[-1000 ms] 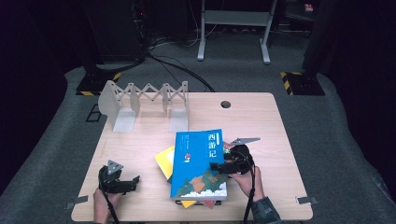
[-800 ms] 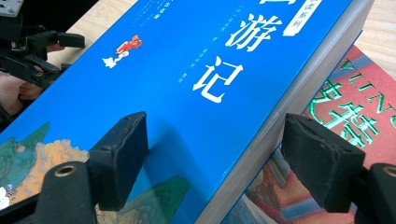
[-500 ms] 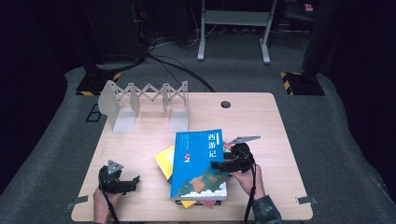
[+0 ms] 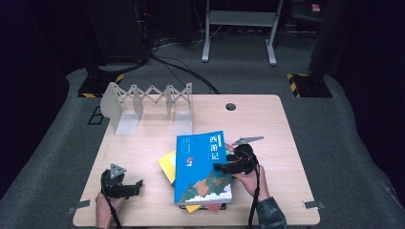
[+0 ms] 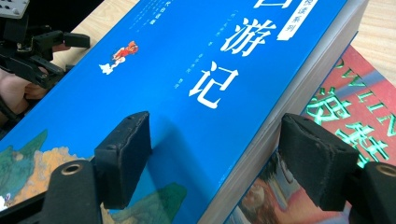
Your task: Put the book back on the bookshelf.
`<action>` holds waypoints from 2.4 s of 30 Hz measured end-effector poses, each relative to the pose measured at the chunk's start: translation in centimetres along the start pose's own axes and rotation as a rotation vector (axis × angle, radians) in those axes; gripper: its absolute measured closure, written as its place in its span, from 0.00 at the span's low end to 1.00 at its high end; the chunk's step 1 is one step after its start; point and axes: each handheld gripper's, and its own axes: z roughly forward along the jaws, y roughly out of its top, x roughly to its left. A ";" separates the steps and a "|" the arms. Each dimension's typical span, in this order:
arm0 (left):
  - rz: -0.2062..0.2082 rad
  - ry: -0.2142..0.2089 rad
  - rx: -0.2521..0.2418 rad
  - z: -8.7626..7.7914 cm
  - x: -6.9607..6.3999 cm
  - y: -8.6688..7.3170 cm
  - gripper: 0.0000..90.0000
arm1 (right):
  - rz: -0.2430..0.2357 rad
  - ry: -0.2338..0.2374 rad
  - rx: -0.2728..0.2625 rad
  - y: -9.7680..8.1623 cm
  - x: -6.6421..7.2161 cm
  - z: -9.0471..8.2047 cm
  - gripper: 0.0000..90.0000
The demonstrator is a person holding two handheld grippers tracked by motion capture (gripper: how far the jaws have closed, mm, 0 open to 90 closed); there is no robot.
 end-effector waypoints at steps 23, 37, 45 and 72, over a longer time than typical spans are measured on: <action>0.000 0.000 -0.001 0.0 0.0 0.0 0.03 | -0.034 0.018 0.021 0.2 0.8 0.8 0.20; -0.001 0.000 -0.003 0.0 0.0 0.0 0.03 | -0.013 0.033 0.027 -0.3 1.0 0.6 0.21; -0.001 0.000 -0.003 0.0 0.0 0.0 0.03 | -0.010 0.036 0.022 0.1 1.0 1.0 0.23; -0.123 -0.144 -0.003 -0.8 0.6 4.4 0.01 | -0.101 -0.017 0.024 -1.9 2.6 -1.3 0.15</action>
